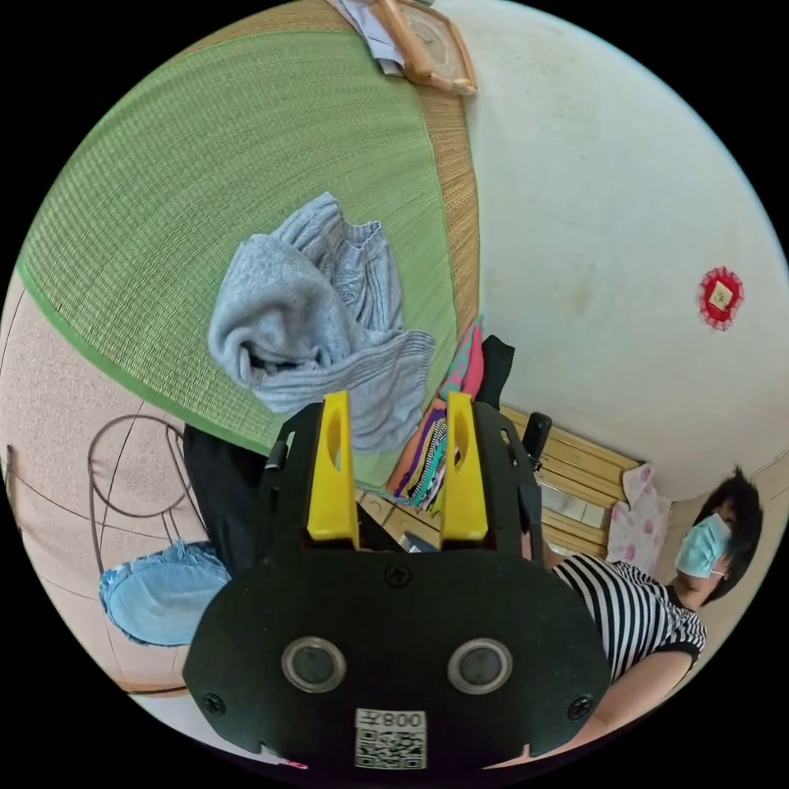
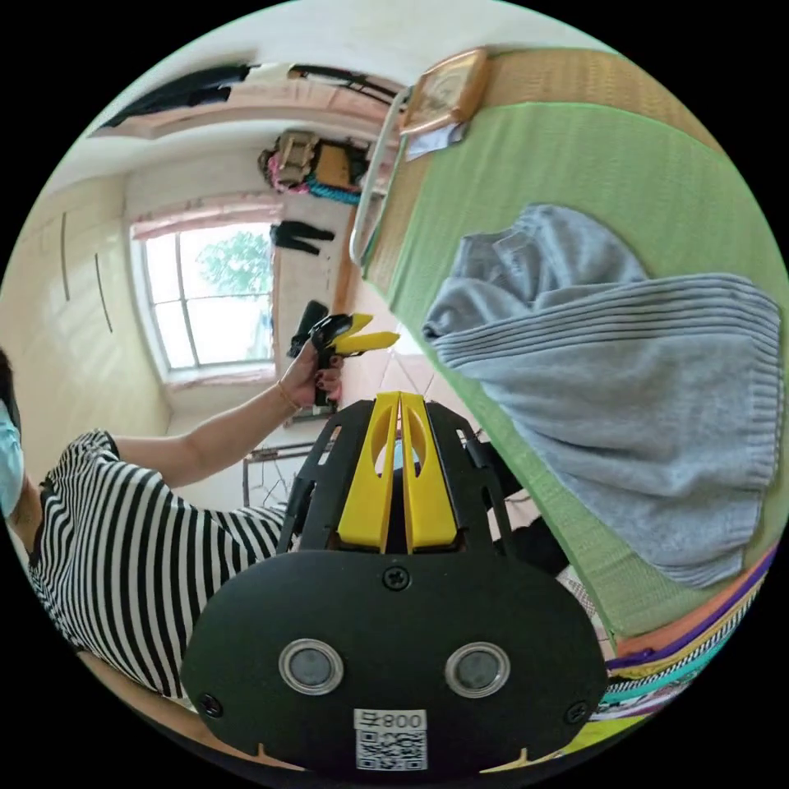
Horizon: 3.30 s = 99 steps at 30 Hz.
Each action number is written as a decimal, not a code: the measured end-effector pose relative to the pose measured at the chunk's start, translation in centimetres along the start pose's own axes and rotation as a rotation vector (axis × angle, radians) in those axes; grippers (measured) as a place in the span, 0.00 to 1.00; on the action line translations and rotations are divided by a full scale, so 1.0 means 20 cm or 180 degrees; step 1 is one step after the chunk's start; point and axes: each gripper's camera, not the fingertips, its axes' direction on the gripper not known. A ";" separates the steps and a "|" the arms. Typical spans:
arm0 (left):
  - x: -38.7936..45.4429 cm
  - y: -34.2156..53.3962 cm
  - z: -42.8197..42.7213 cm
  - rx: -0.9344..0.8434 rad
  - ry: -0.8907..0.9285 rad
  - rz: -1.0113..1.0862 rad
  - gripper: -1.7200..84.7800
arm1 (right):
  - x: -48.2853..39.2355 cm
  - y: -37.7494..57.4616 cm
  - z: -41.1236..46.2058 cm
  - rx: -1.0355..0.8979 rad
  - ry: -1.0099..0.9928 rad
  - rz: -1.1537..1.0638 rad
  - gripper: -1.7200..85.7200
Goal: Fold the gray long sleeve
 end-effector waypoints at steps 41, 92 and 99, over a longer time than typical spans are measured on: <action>0.45 -0.30 -1.70 0.1054 -0.0465 0.0936 0.11 | -0.74 -1.79 -0.63 0.1538 0.2241 0.0200 0.02; 0.01 0.15 -1.43 -0.0235 -0.0522 0.0343 0.11 | -0.07 -1.63 1.14 -0.0863 0.0033 -0.0625 0.02; -0.02 -0.02 -1.26 -0.0539 -0.1202 0.0377 0.11 | 0.36 -1.80 0.64 0.0133 0.1039 0.0098 0.02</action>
